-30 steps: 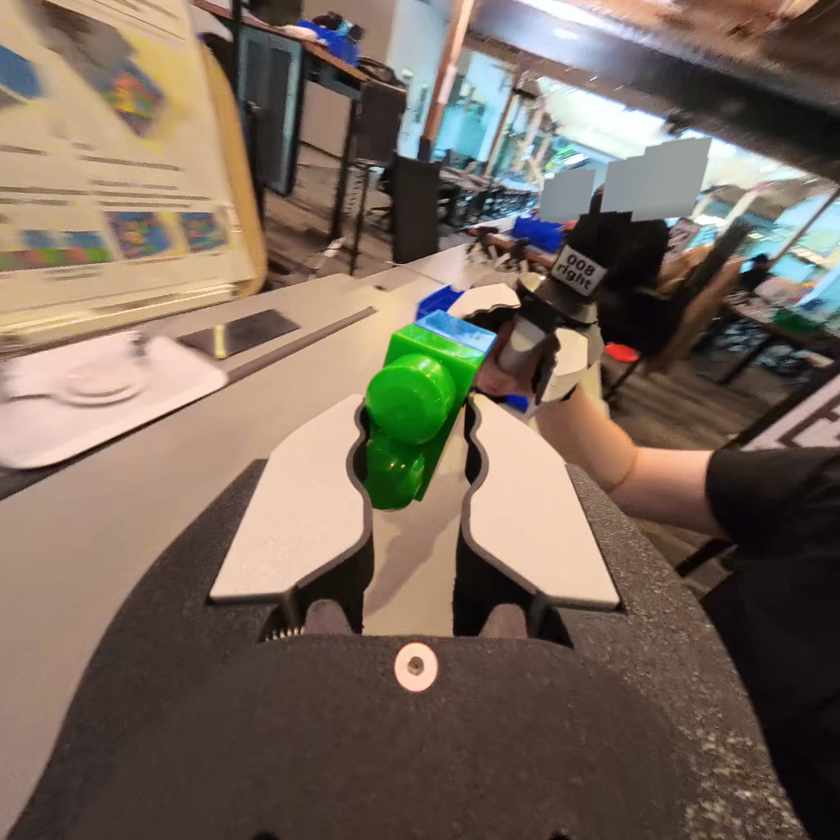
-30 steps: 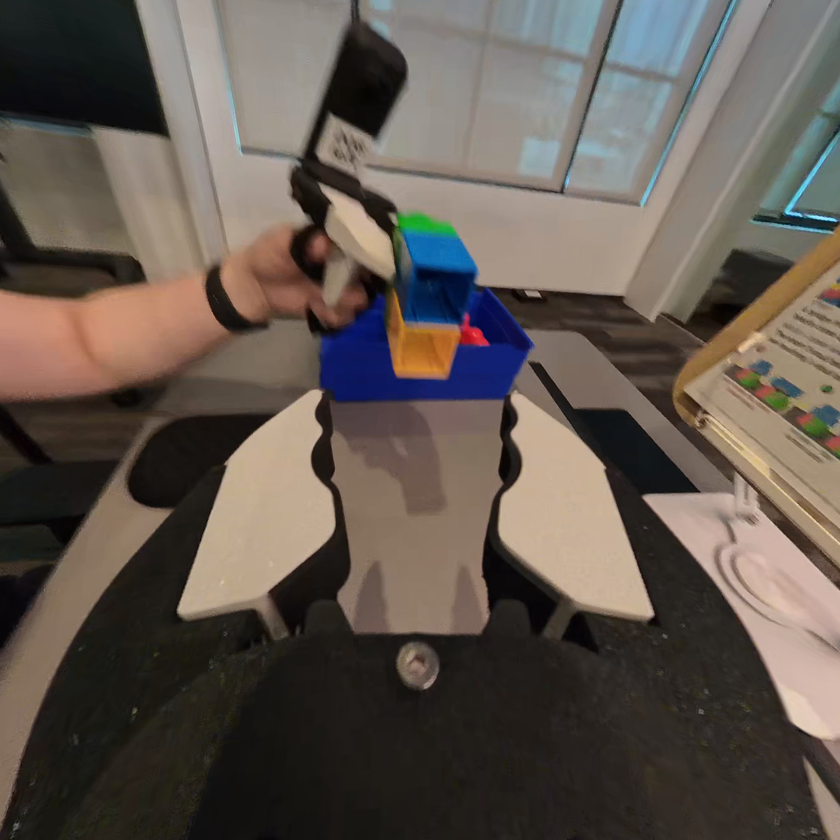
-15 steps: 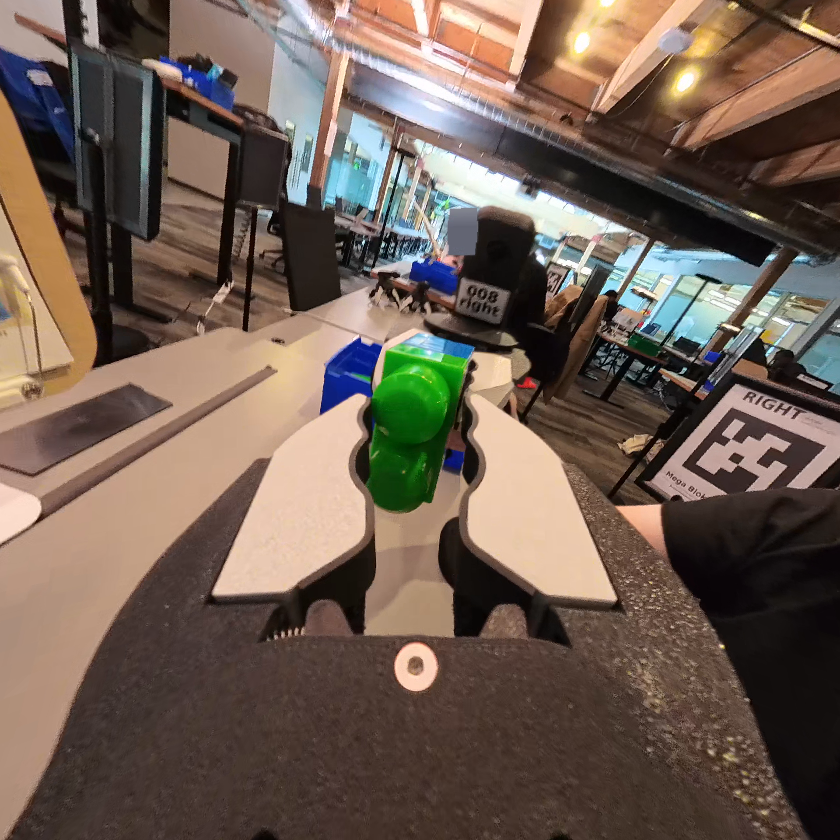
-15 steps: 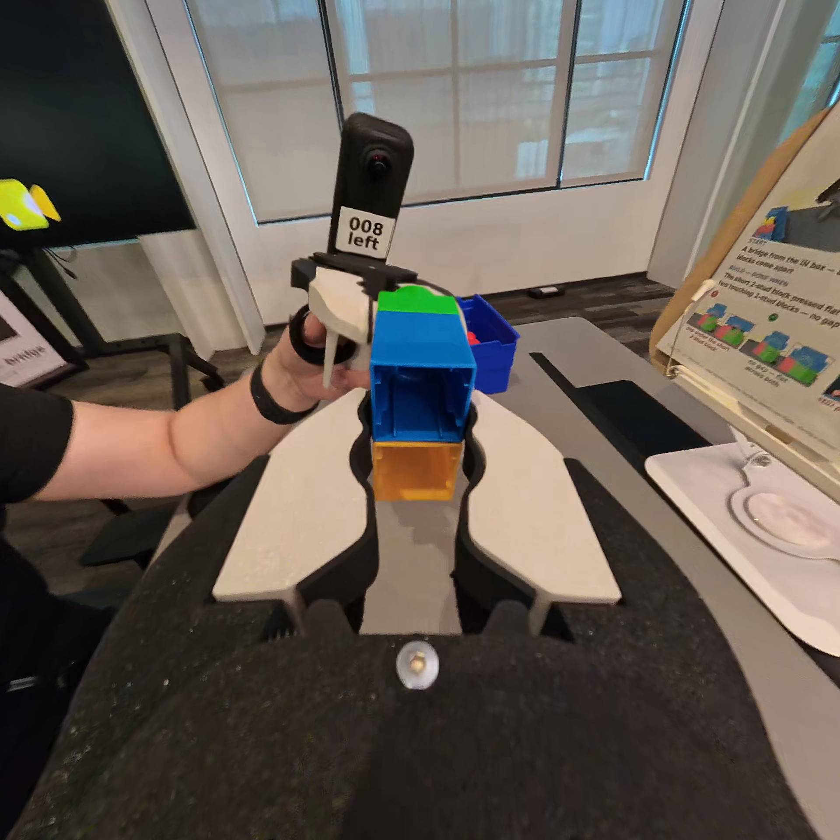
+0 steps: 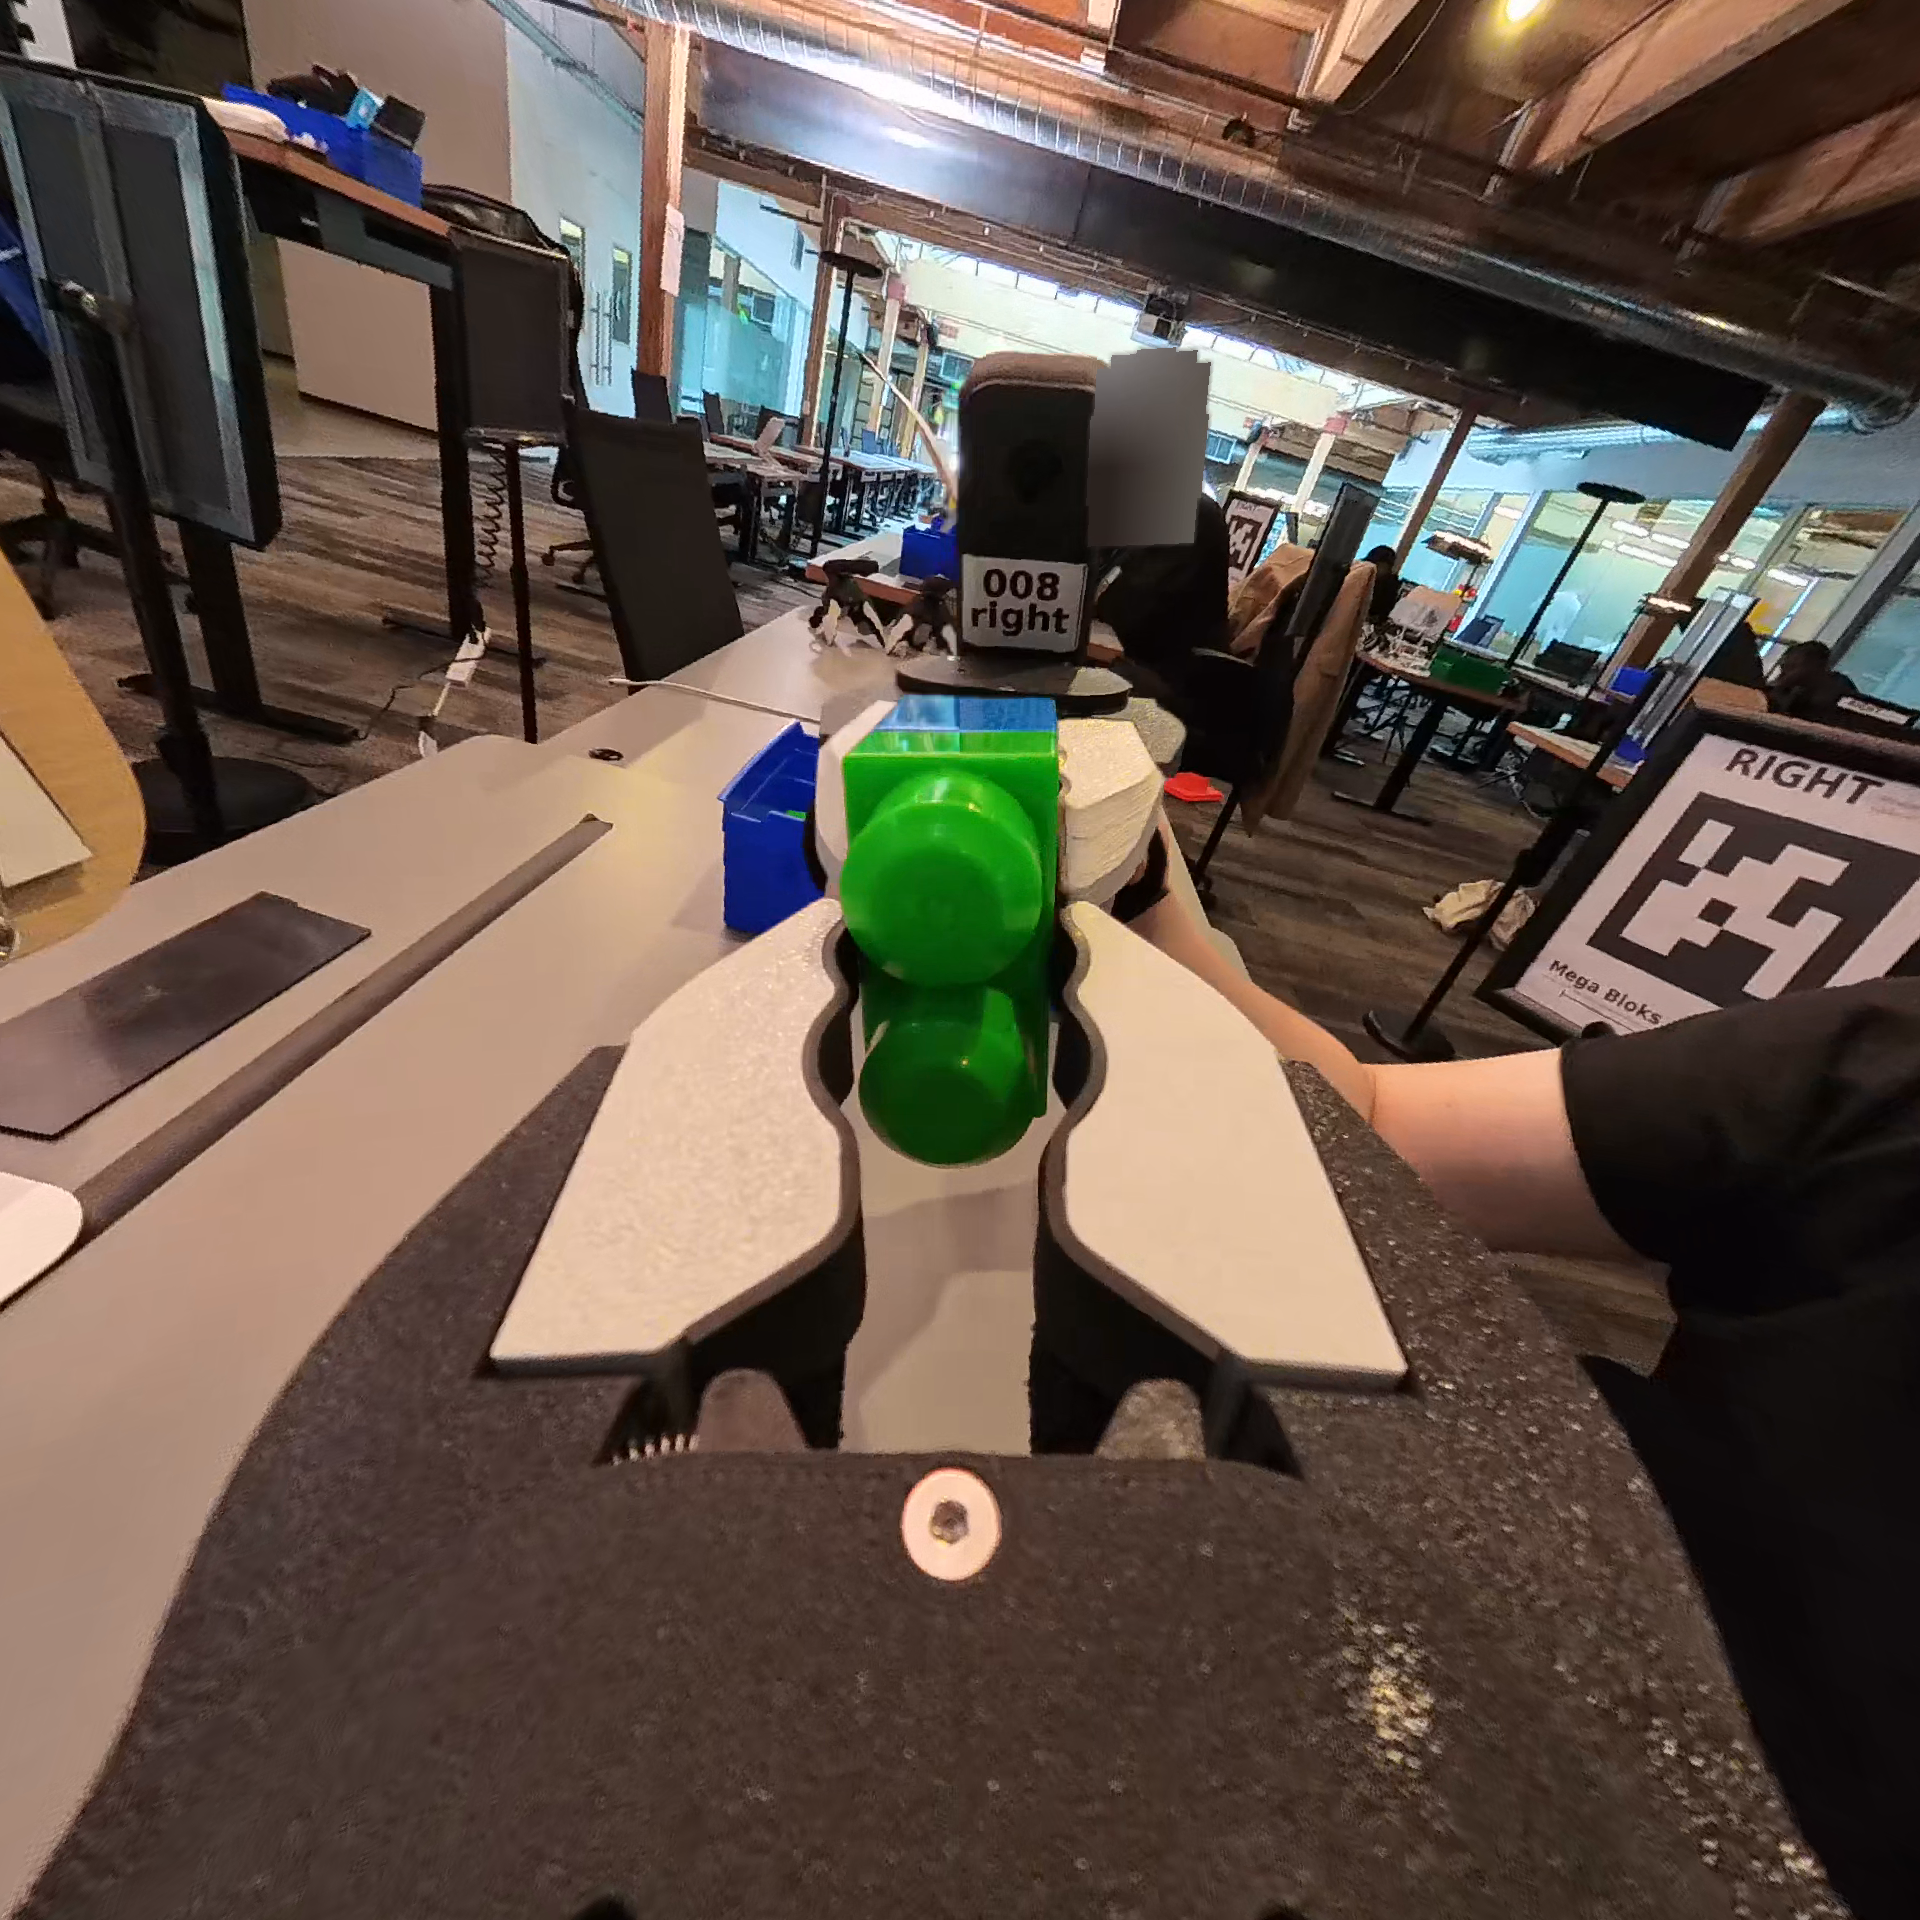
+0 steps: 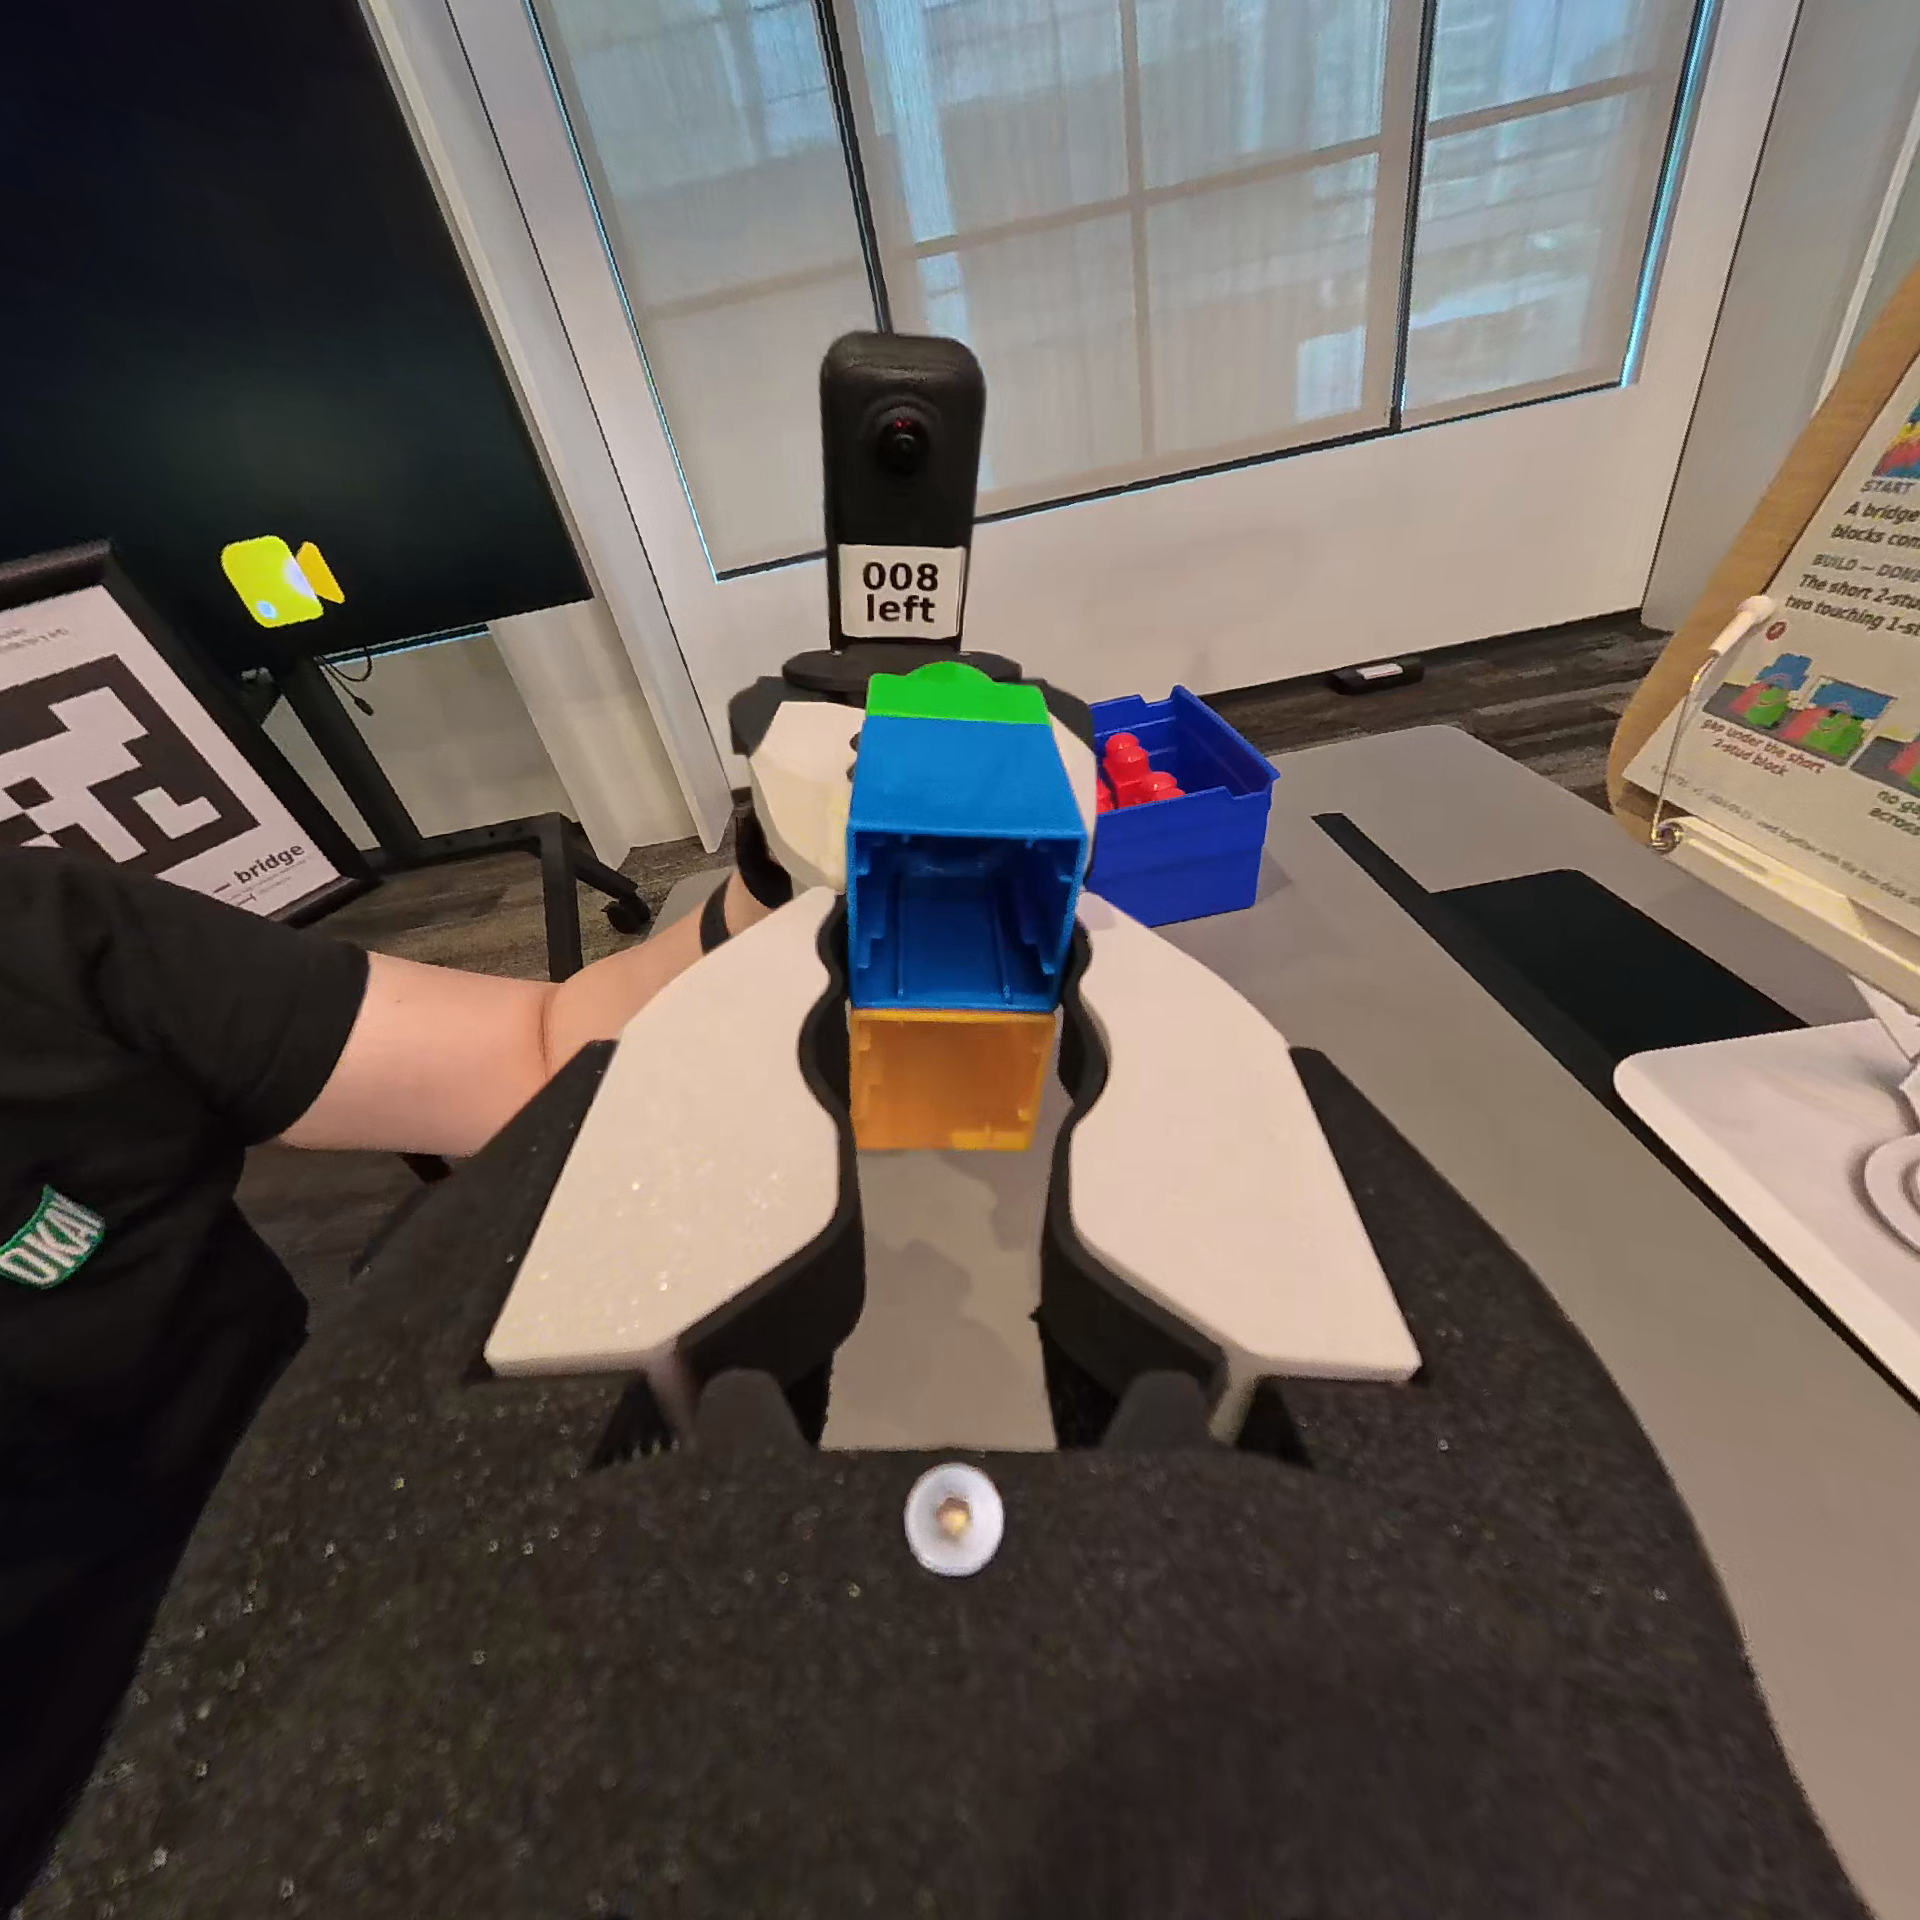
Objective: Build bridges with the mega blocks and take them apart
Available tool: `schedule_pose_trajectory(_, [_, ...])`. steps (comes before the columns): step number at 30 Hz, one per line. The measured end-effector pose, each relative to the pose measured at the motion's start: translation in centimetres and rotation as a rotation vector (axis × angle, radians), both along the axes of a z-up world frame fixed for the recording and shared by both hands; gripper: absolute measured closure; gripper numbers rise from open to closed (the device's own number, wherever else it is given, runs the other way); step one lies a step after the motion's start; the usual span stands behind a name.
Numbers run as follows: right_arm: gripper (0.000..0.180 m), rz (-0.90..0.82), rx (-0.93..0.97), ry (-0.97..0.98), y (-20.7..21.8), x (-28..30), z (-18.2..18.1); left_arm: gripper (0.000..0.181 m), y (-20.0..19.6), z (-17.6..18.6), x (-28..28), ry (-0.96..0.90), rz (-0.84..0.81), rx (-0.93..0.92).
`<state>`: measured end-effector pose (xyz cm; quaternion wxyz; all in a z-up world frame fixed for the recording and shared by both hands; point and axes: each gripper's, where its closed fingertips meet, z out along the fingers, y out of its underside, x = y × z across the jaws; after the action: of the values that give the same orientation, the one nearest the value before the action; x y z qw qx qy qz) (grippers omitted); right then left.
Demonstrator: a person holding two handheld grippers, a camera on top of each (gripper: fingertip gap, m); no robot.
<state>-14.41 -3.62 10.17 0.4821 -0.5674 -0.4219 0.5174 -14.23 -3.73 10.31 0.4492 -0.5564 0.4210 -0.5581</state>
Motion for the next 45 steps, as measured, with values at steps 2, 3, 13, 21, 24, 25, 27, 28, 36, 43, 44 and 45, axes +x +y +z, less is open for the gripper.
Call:
schedule_pose_trajectory(2, [0.139, -0.021, 0.02, 0.025, 0.0, 0.0, 0.4, 0.146, -0.2, -0.3, 0.0, 0.0, -0.014, -0.017])
schedule_pose_trajectory(3, [0.133, -0.035, 0.019, 0.048, 0.1, 0.1, 0.7, 0.146, -0.3, -0.4, 0.0, 0.001, -0.023, -0.029])
schedule_pose_trajectory(13, [0.144, -0.028, -0.047, 0.047, -0.1, 0.1, 0.9, 0.146, -0.3, 0.3, -0.3, -0.038, 0.009, -0.042])
schedule_pose_trajectory(21, [0.144, -0.02, -0.055, 0.065, -0.1, 0.5, 1.1, 0.146, -0.3, 1.1, -0.3, -0.105, 0.039, -0.045])
schedule_pose_trajectory(24, [0.144, -0.021, -0.058, 0.08, 0.0, 0.4, 1.2, 0.147, -0.2, 1.6, -0.5, -0.146, 0.053, -0.054])
schedule_pose_trajectory(25, [0.144, -0.021, -0.059, 0.087, 0.0, 0.4, 1.3, 0.147, -0.1, 1.8, -0.5, -0.16, 0.058, -0.056])
schedule_pose_trajectory(27, [0.144, -0.016, -0.063, 0.092, 0.0, 0.4, 1.3, 0.147, -0.1, 1.9, -0.5, -0.169, 0.064, -0.058])
schedule_pose_trajectory(28, [0.144, -0.014, -0.062, 0.093, 0.0, 0.4, 1.3, 0.147, -0.1, 1.9, -0.5, -0.169, 0.067, -0.055])
schedule_pose_trajectory(36, [0.144, -0.034, -0.087, 0.182, 0.5, 1.6, 2.4, 0.147, 1.4, 4.7, -3.8, -0.39, 0.167, -0.104])
schedule_pose_trajectory(43, [0.144, -0.134, -0.085, 0.187, 2.3, 6.2, 3.2, 0.147, 2.4, 6.9, -9.7, -0.406, 0.179, -0.07])
schedule_pose_trajectory(44, [0.144, -0.194, -0.073, 0.148, 2.8, 7.6, 3.2, 0.147, 2.2, 6.8, -9.6, -0.38, 0.166, -0.062])
schedule_pose_trajectory(45, [0.144, -0.263, -0.046, 0.098, 3.0, 9.6, 3.3, 0.147, 2.0, 6.6, -9.4, -0.355, 0.159, -0.051])
